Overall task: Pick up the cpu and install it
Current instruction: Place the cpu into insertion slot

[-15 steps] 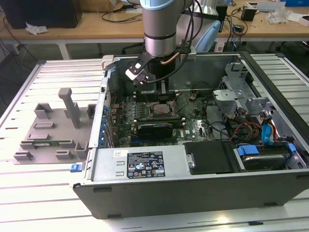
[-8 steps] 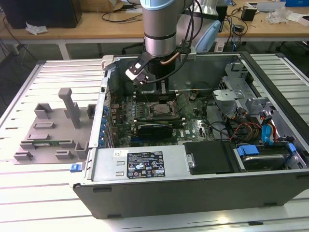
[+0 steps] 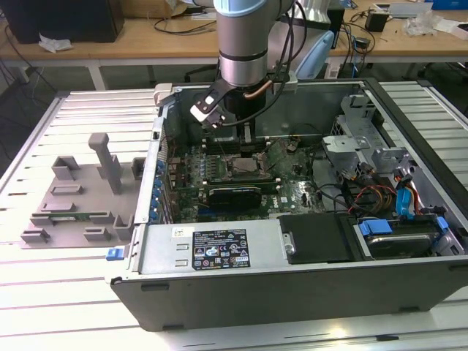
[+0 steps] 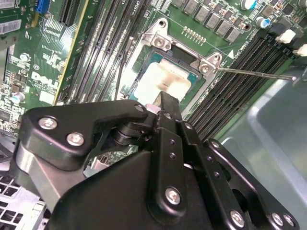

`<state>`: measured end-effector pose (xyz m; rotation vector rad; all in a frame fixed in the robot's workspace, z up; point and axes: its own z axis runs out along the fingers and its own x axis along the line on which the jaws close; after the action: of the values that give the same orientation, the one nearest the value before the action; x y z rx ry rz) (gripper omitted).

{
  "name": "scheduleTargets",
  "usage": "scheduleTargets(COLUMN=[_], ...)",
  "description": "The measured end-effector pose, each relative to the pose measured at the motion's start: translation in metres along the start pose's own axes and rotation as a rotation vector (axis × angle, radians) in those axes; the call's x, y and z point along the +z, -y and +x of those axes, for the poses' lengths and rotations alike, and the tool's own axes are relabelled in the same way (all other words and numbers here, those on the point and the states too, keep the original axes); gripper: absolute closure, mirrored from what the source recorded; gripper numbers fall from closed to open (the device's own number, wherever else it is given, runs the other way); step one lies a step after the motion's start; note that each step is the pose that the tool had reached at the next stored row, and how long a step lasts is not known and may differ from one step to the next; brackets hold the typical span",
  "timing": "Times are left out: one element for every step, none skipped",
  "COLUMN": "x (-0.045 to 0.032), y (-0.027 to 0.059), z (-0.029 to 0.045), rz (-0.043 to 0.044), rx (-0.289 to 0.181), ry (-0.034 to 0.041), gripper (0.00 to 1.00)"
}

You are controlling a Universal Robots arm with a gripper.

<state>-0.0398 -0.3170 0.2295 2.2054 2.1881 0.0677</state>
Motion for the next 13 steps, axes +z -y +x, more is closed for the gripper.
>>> scheduleTargets(x=[0.0008, 0.0023, 0.0039, 0.0061, 0.0089, 0.0108, 0.0141, 0.0166, 0.0183, 0.0195, 0.0212, 0.0219, 0.0227], y=[0.0000, 0.0001, 0.0002, 0.0003, 0.0005, 0.0006, 0.0008, 0.0009, 0.0010, 0.0011, 0.0012, 0.0012, 0.0013], z=[0.0000, 0.0000, 0.0000, 0.0000, 0.0000, -0.0001, -0.0001, -0.0001, -0.0001, -0.0001, -0.0001, -0.0001, -0.0002], rz=[-0.0001, 0.0001, 0.0006, 0.0016, 0.0029, 0.0041, 0.0060, 0.0069, 0.0074, 0.0076, 0.0080, 0.0081, 0.0082], rx=[0.000, 0.000, 0.000, 0.000, 0.000, 0.000, 0.000, 0.000, 0.000, 0.000, 0.000, 0.000, 0.000], ry=[-0.0003, -0.0001, -0.0001, 0.0000, -0.0001, -0.0001, -0.0001, 0.0000, 0.0000, -0.0001, 0.0000, 0.0000, 0.0001], gripper=[0.89, 0.89, 0.89, 0.89, 0.89, 0.89, 0.89, 0.89, 0.89, 0.89, 0.89, 0.89, 0.89])
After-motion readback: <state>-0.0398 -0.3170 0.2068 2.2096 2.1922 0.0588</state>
